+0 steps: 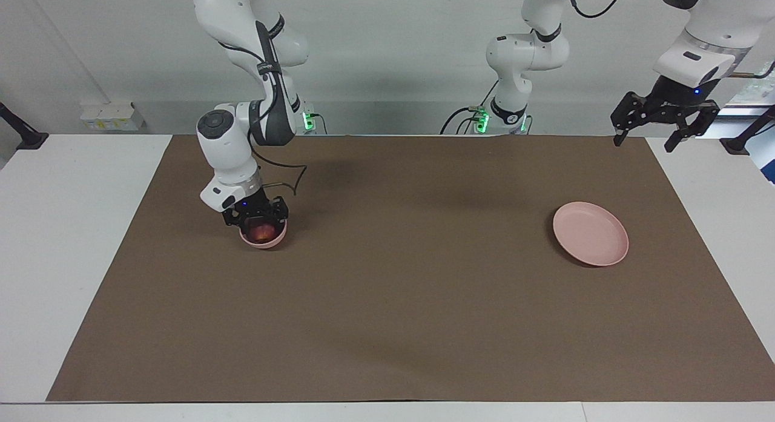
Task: Move apple from plate to bowl
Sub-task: 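Release the apple into the bowl and raise the right gripper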
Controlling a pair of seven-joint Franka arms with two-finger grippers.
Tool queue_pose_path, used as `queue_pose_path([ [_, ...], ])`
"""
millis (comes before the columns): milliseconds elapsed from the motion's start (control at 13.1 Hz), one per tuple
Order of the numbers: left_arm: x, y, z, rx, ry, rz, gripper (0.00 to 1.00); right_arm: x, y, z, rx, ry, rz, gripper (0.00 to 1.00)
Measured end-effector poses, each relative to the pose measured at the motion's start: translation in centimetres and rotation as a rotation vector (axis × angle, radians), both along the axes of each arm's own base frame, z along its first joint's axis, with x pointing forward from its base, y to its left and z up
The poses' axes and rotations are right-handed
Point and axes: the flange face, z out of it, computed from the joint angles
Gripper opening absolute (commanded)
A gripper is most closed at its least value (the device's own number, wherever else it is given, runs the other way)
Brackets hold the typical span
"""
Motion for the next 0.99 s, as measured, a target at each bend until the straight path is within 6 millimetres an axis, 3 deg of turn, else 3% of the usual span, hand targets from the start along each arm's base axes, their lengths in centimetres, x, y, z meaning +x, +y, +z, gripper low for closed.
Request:
queue_pose_path([
  [382,-0.3,0.1,-0.2,0.000,0.027,0.001,1.00,2.6,-1.9,5.4,0.007,0.010,-0.096,1.00],
  [688,-0.8,0.2,-0.3,0.000,0.058,0.004,1.00,3.5,-3.3,10.0,0.008,0.085,-0.180,1.00],
  [994,-0.9,0.1,-0.3,0.000,0.059,0.002,1.00,3.2,-3.4,17.8,0.005,0.121,-0.184,1.00],
])
